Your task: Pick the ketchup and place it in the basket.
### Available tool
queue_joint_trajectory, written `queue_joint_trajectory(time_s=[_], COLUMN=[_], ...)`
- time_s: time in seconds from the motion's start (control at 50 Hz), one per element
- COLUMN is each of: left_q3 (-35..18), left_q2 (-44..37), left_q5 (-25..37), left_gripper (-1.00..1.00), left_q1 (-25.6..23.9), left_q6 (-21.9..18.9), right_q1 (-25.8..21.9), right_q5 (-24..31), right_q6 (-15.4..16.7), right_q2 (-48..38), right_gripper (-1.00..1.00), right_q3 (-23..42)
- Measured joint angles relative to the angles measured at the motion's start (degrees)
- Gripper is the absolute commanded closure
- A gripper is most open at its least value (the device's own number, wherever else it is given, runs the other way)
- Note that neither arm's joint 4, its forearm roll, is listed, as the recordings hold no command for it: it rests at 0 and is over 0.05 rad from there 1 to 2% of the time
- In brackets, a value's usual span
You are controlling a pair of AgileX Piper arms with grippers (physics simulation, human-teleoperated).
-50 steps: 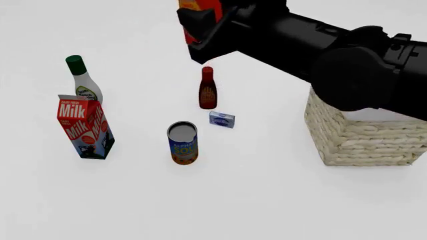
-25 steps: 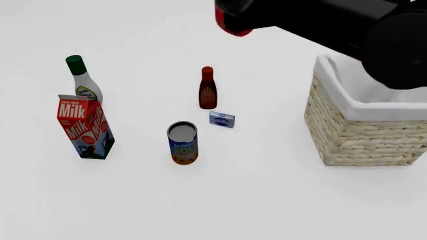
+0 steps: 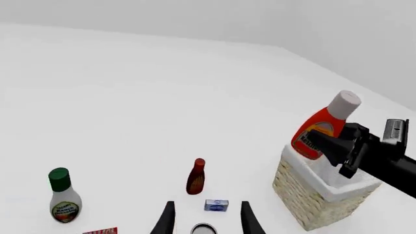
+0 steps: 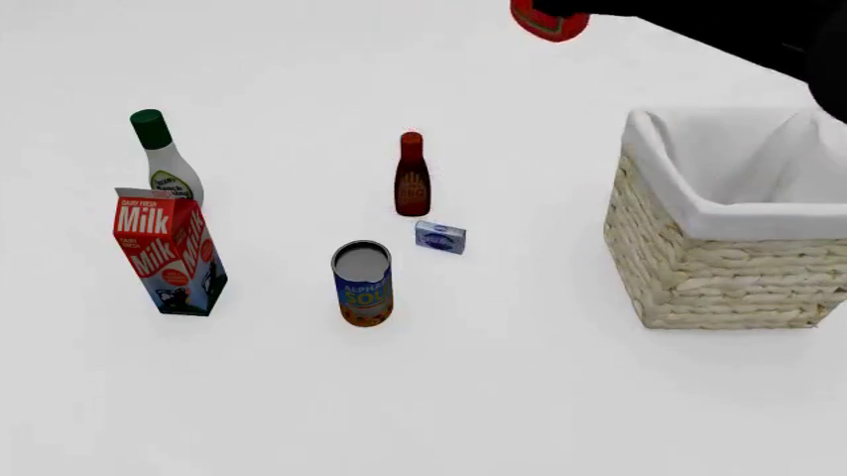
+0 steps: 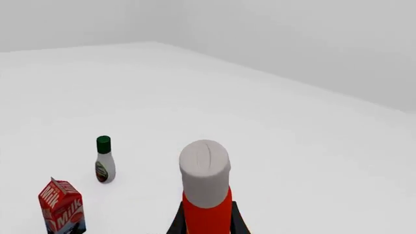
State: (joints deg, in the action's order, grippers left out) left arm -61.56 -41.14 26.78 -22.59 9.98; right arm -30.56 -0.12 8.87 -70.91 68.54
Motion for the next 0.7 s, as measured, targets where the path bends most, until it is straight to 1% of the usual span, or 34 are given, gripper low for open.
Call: queue_joint_trajectory(time_s=[0.14, 0.4, 0.7], left_q3=[4.9, 12.2, 15.8], left_q2=[1.5, 3.0, 3.2], left_q5=[-4.1, -11.0, -15.7], left_gripper=[-1.0, -1.0, -1.0], left_q1=[1.6, 3.7, 4.7], left_q6=[0.3, 2.7, 3.6], right_q1=[3.1, 10.8, 20.1], right_q5=[0.8, 1.7, 2.0], right_q6=[-0.9, -2.3, -3.4], right_q2=[0.6, 0.7, -0.4], right_gripper=[1.0, 1.0, 1.0], right_q3=[0.0, 0.1, -0.5])
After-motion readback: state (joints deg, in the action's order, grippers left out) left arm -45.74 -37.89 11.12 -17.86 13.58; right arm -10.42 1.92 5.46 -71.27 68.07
